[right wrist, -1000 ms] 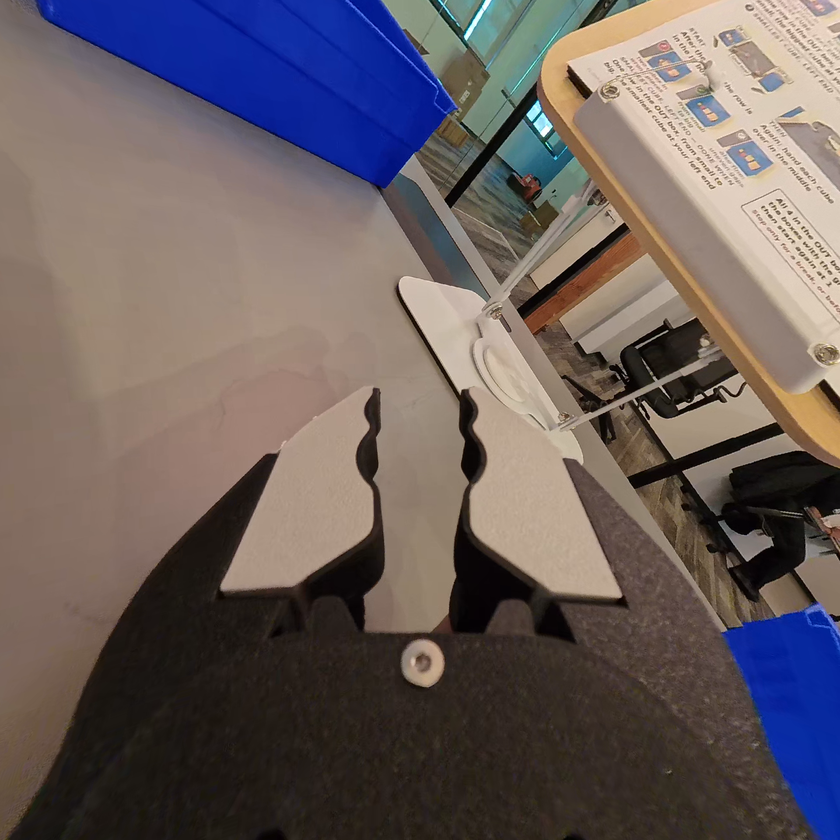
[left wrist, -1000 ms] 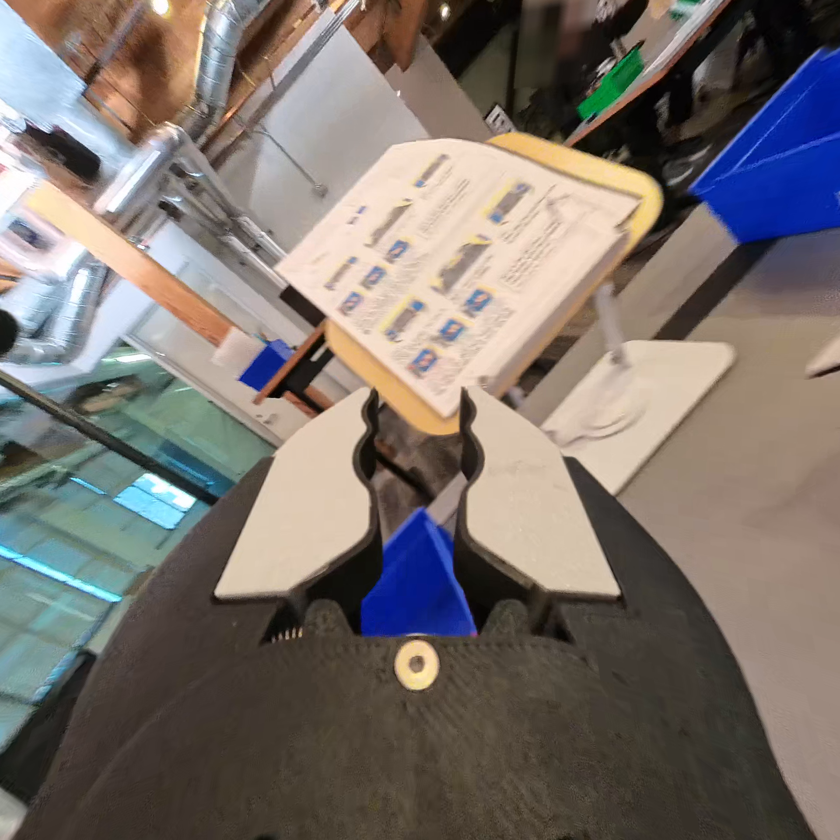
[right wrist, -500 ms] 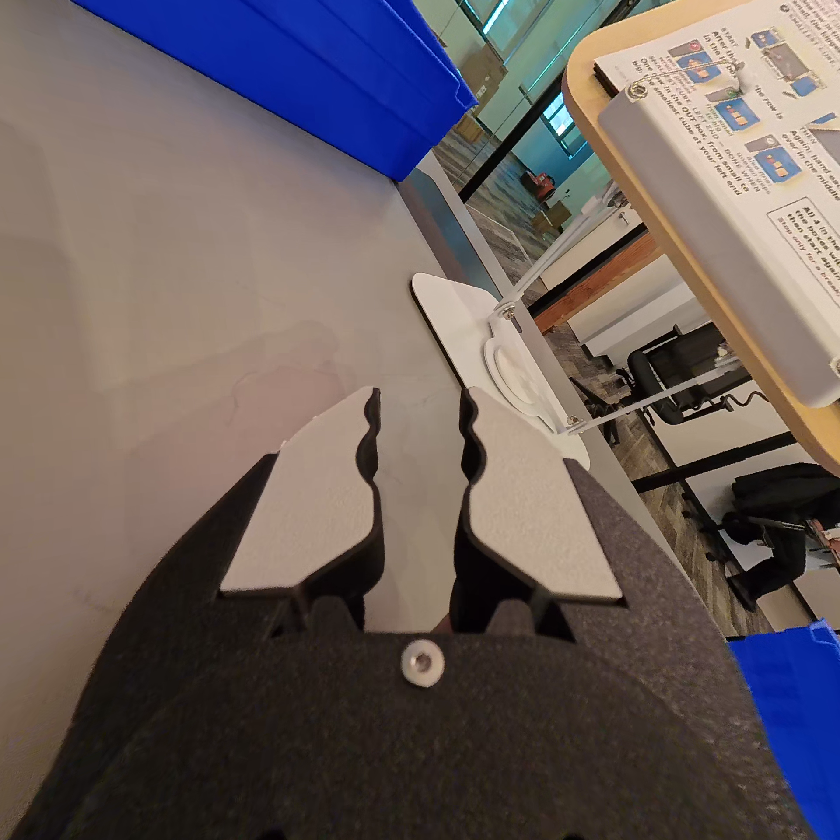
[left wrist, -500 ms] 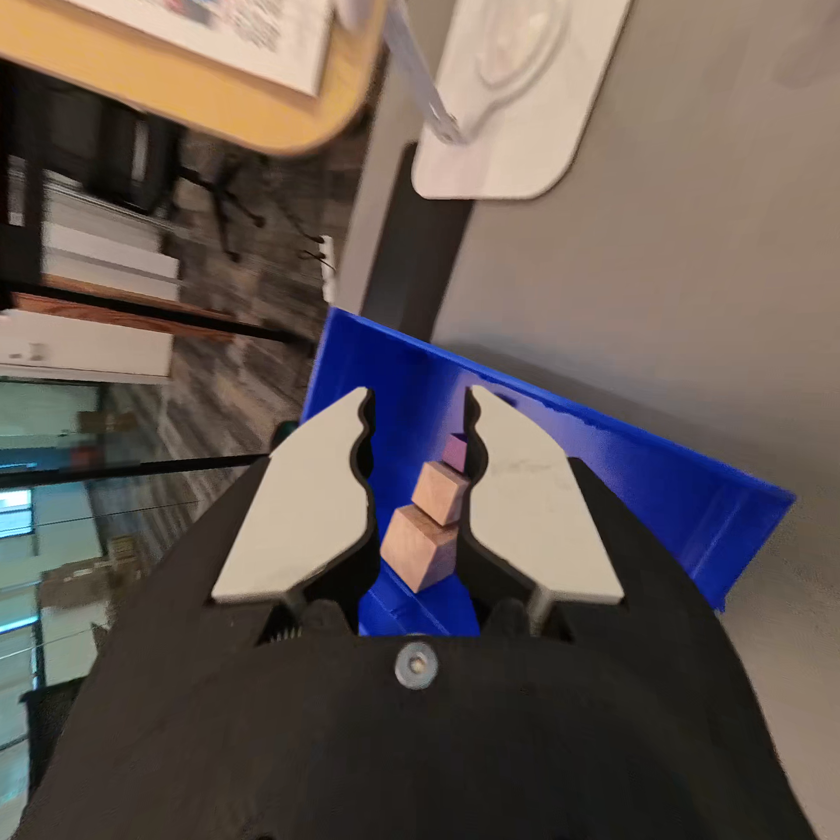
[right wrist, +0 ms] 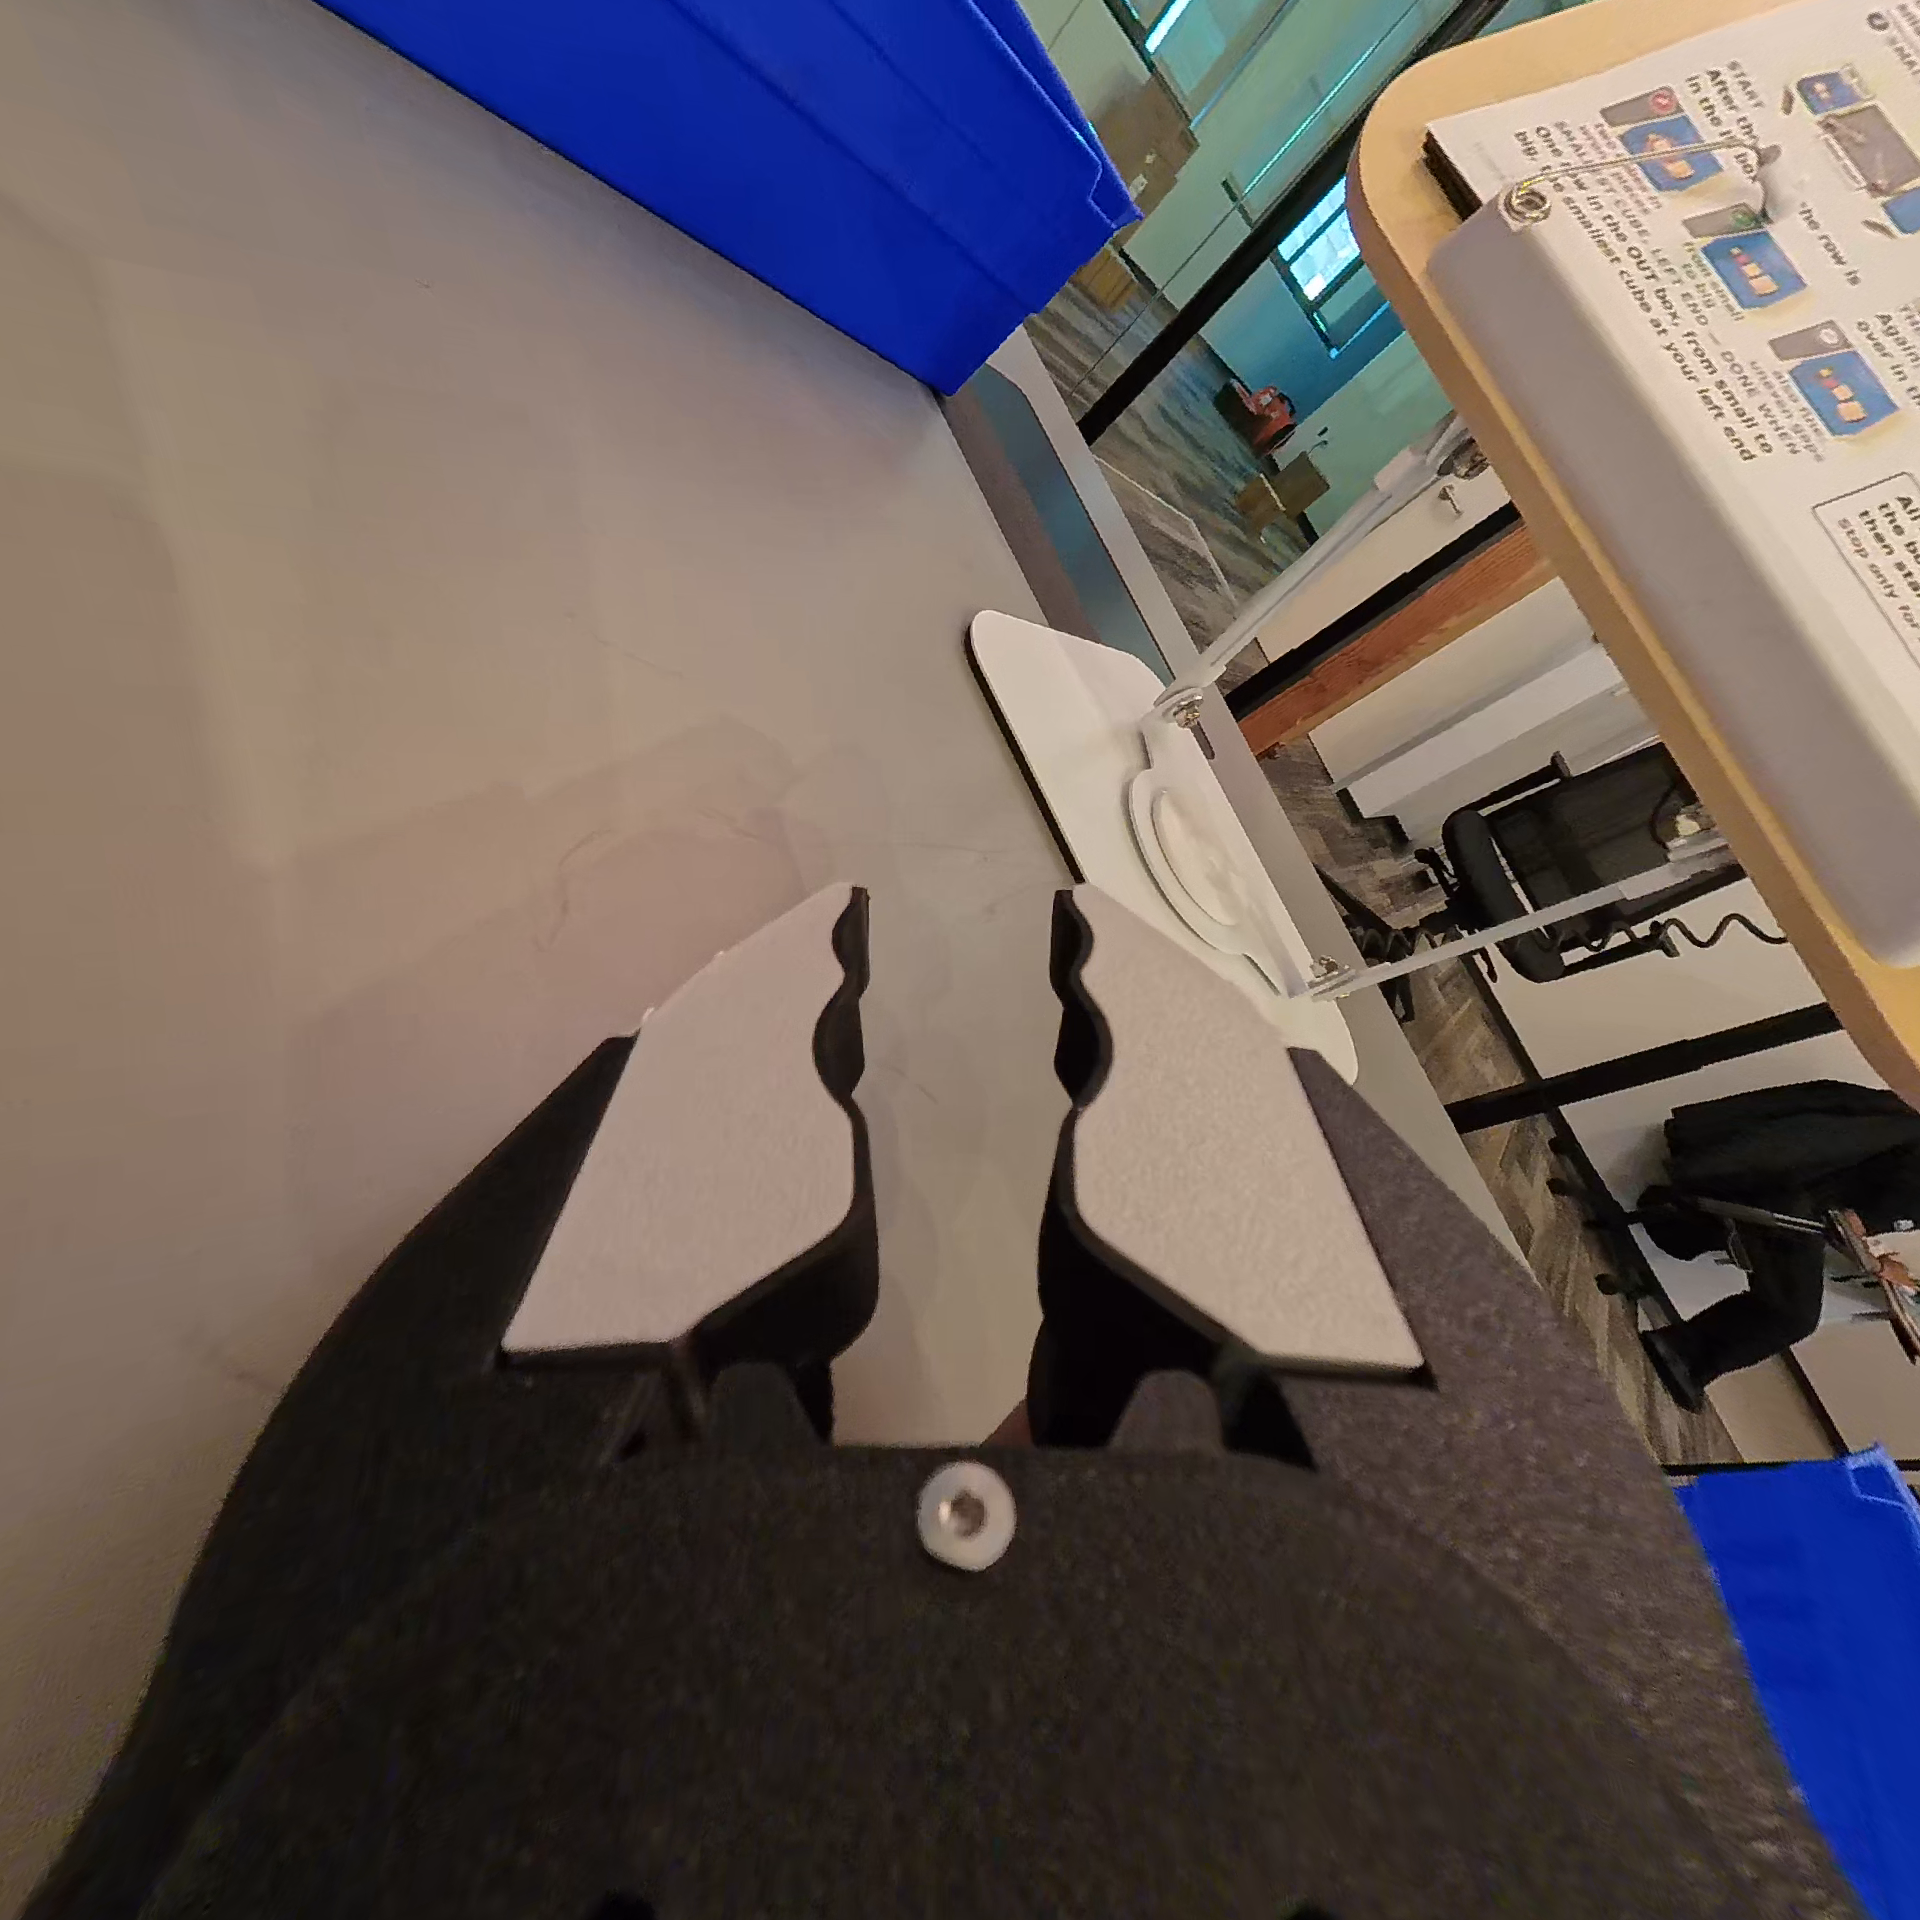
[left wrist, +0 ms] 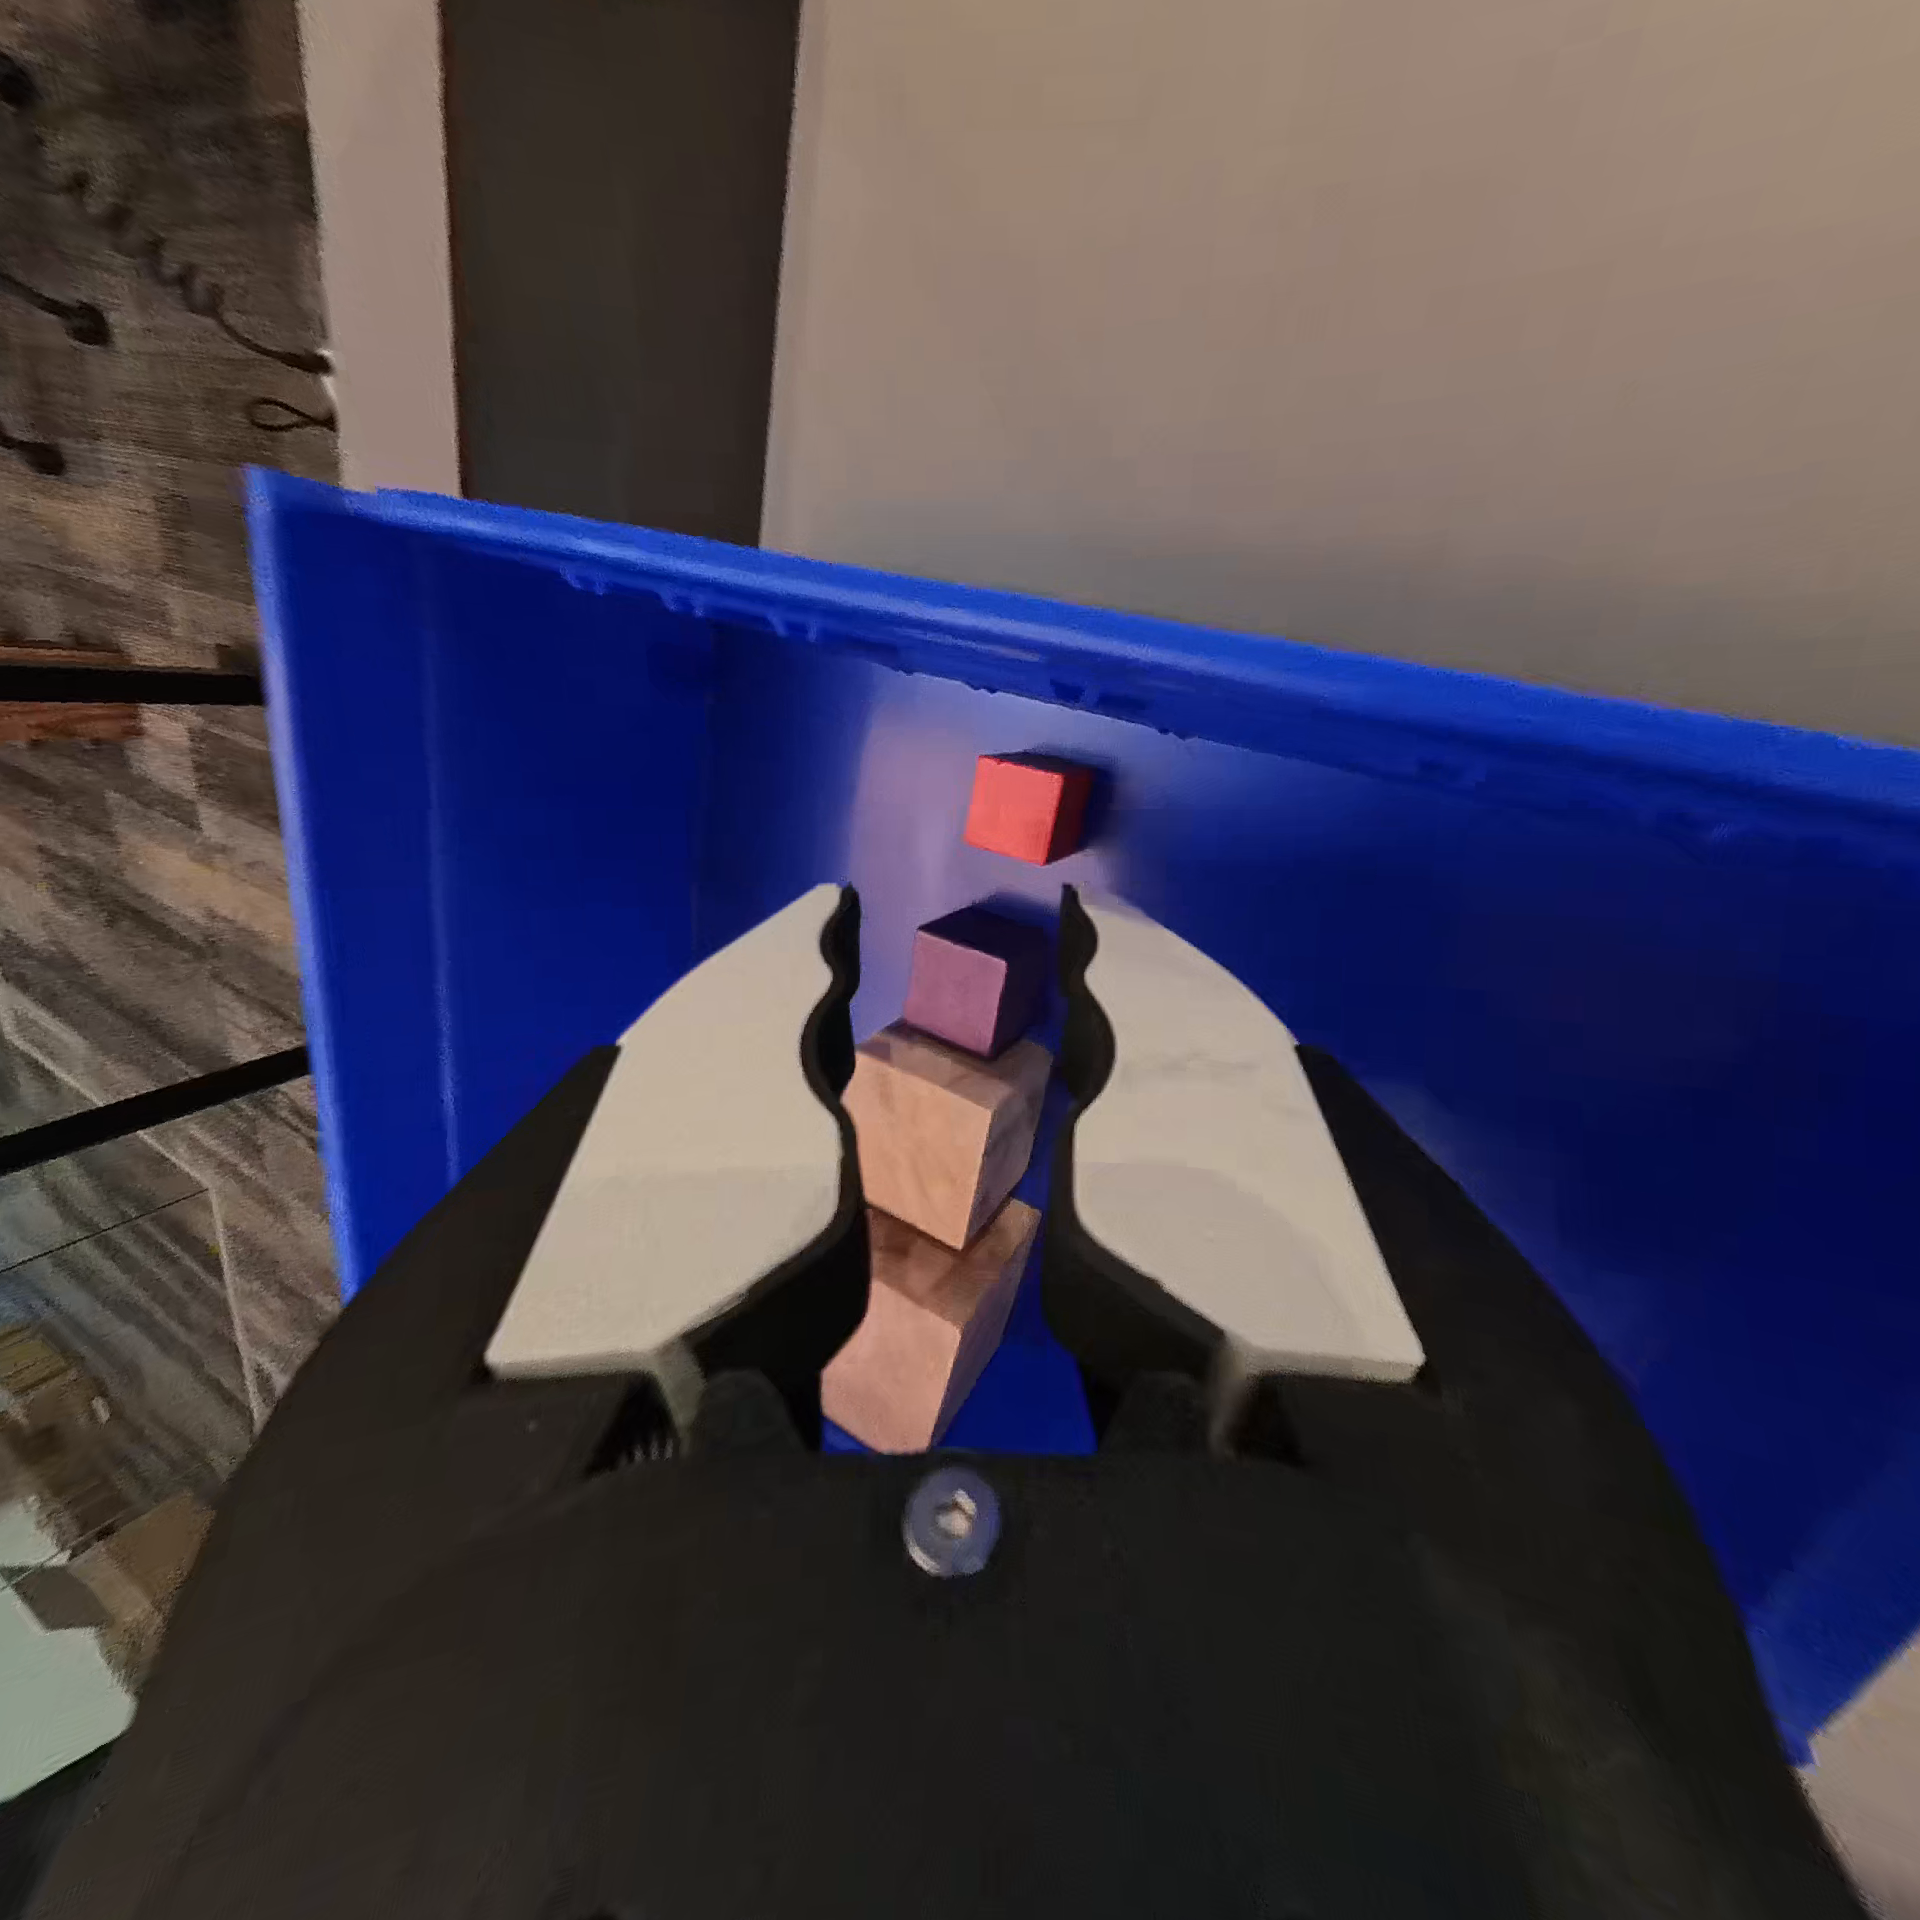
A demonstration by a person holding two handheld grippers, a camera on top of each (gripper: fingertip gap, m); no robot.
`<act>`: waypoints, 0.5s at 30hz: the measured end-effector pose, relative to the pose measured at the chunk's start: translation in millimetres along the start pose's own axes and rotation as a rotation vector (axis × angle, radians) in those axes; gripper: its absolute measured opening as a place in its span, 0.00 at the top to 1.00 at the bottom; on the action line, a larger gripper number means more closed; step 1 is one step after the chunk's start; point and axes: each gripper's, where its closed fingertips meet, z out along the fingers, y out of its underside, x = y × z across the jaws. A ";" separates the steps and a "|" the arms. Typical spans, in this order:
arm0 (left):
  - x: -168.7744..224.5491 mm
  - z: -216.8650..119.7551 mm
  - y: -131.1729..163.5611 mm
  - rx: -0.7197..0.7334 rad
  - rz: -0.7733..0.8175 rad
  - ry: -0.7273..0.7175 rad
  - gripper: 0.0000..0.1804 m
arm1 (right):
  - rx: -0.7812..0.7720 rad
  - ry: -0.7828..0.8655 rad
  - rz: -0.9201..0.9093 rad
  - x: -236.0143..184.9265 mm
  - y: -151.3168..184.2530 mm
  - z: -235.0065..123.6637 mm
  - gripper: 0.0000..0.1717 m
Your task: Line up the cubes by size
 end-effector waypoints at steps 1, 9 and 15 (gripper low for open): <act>1.4 6.7 3.8 -0.013 -0.004 0.014 0.80 | 0.001 0.000 -0.001 -0.1 0.0 0.0 0.81; 10.4 34.6 2.8 -0.061 0.038 0.047 0.80 | 0.012 -0.008 -0.017 -2.5 -1.1 -1.2 0.81; 10.3 48.1 5.8 -0.079 0.040 0.040 0.81 | 0.012 -0.011 -0.028 -4.2 -1.0 -1.3 0.81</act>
